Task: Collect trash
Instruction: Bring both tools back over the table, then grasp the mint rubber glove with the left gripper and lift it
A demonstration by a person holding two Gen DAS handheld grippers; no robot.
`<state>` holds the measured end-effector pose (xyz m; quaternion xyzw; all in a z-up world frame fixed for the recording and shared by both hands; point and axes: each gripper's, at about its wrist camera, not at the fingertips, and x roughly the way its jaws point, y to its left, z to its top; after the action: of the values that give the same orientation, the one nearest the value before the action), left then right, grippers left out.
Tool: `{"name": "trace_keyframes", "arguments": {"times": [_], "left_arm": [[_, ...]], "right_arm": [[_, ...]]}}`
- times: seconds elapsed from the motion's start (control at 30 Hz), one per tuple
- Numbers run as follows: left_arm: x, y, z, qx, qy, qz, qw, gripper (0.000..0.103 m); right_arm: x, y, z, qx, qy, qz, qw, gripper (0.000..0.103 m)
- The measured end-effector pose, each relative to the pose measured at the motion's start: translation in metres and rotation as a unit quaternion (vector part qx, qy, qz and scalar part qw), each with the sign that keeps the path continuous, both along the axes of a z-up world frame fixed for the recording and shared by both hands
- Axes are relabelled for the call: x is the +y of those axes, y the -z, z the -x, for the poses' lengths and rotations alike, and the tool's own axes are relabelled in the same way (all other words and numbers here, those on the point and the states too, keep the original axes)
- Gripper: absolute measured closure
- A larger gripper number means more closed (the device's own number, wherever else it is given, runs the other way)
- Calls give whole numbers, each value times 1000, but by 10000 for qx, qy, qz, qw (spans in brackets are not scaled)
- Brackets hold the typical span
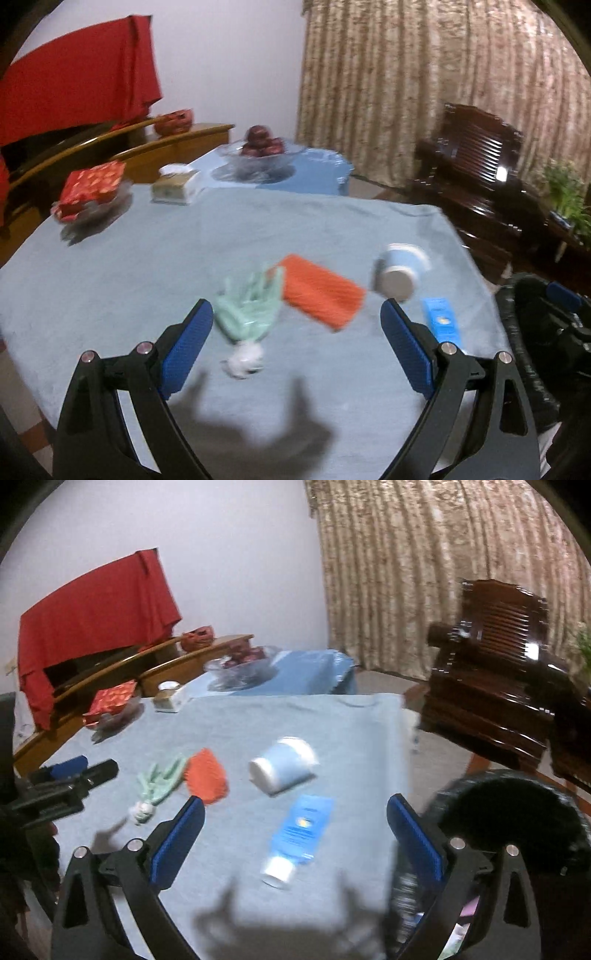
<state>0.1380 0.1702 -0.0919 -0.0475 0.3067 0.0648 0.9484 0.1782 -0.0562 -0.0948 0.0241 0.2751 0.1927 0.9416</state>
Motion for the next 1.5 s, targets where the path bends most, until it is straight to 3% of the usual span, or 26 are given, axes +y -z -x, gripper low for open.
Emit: {"name": "trace_keyframes", "arguments": {"times": [0.23,0.57,1.07,1.13,1.2,1.27,1.33,1.5], "left_arm": [[40,31,-19,234,-351,17,9991,14],[57,69,-53,582,-343,50,9977,14],[60,104,-92,1189,-375,317,9917,15],[62,107,-95,1279,-332,396,9904,26],[62,108,-96,1282,-299,419,9904,31],[63,107,-96,1233,-224,477,9910,54],[65,106,-95,1208,-234,542,9909,67],[74,100,-87,1079,-364,729,9908,80]], "right_arm": [[44,17,-21,100,-235,-27,9997,6],[83,51,-44,355,-415,281,9981,9],[98,74,-67,642,-418,466,9960,12],[98,74,-68,644,-420,457,9960,12],[99,73,-68,638,-420,448,9961,12],[100,73,-69,630,-435,438,9961,12],[104,72,-69,624,-462,427,9961,12],[115,67,-68,566,-628,387,9957,13]]}}
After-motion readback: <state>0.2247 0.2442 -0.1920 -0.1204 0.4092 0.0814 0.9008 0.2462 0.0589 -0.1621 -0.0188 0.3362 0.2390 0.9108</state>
